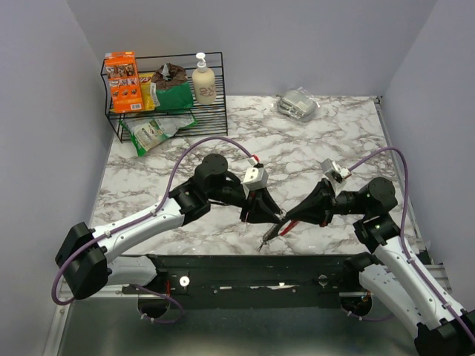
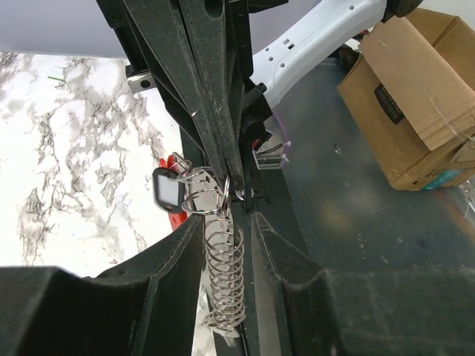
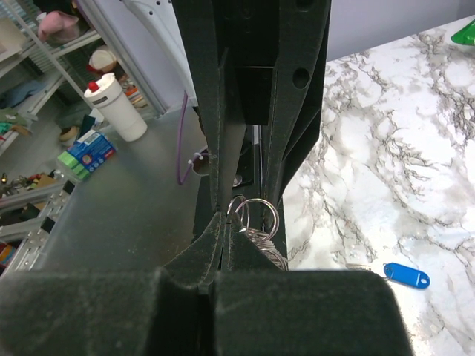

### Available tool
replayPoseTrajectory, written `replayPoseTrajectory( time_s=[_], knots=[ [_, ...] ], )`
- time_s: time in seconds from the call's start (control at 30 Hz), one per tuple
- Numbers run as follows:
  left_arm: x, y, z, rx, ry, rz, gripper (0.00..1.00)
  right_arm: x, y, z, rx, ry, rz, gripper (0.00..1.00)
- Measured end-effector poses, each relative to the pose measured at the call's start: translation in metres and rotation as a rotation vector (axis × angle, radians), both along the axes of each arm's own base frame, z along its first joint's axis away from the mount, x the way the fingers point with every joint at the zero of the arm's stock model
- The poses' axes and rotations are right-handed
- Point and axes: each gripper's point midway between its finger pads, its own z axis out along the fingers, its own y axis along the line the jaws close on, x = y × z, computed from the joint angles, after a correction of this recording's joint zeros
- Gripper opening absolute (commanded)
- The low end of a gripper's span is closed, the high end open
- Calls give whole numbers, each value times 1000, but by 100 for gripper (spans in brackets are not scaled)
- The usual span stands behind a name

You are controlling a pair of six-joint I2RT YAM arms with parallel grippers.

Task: Put the keys on the keyring

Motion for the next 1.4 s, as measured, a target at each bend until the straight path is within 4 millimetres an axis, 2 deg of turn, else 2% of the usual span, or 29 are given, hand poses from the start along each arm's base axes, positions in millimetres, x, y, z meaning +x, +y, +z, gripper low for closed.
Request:
replayPoseTrajectory(
  time_s=[0.1, 0.3, 0.43, 0.57, 0.63, 0.67, 0.7, 0.77, 0.8, 0.87, 0.9, 1.13, 1.17, 1.4],
  knots=[
    [1, -1, 3, -11, -3, 1, 36, 0, 0, 0, 1, -2, -1, 1],
    [1, -3, 12, -45, -5, 2, 20, -1, 0, 1, 2, -5, -2, 1],
    [1, -3, 15, -52, -4, 1, 2, -1, 0, 1, 3, -7, -3, 1],
    [0, -4, 16, -51, 0, 0, 0, 0, 0, 1, 4, -7, -6, 1],
    [0, -4, 16, -48, 1, -1, 0, -1, -1, 2, 4, -9, -6, 6],
    [0, -4, 16, -46, 2, -1, 0, -1, -1, 2, 5, -10, -6, 14],
    [0, -4, 16, -45, 3, 0, 0, 0, -1, 2, 4, -9, -8, 32],
    [1, -4, 15, -32, 1, 7, 0, 1, -1, 1, 3, -3, -19, 50],
    [2, -3, 14, -22, 3, 12, 0, 2, -1, 2, 4, -7, -30, 68],
    [3, -3, 12, -2, 2, 19, 0, 4, -2, 3, 4, -14, -54, 84],
    [3, -3, 10, 13, 3, 24, 0, 5, -2, 4, 5, -21, -69, 87],
    [11, 0, 11, 95, -28, 67, 0, 15, -6, 17, 23, -64, -164, 92],
    [12, 0, 12, 110, -35, 74, 0, 16, -6, 17, 22, -62, -172, 100],
    [19, -5, 13, 227, -75, 101, 0, 22, -6, 14, 7, -57, -192, 98]
  ],
)
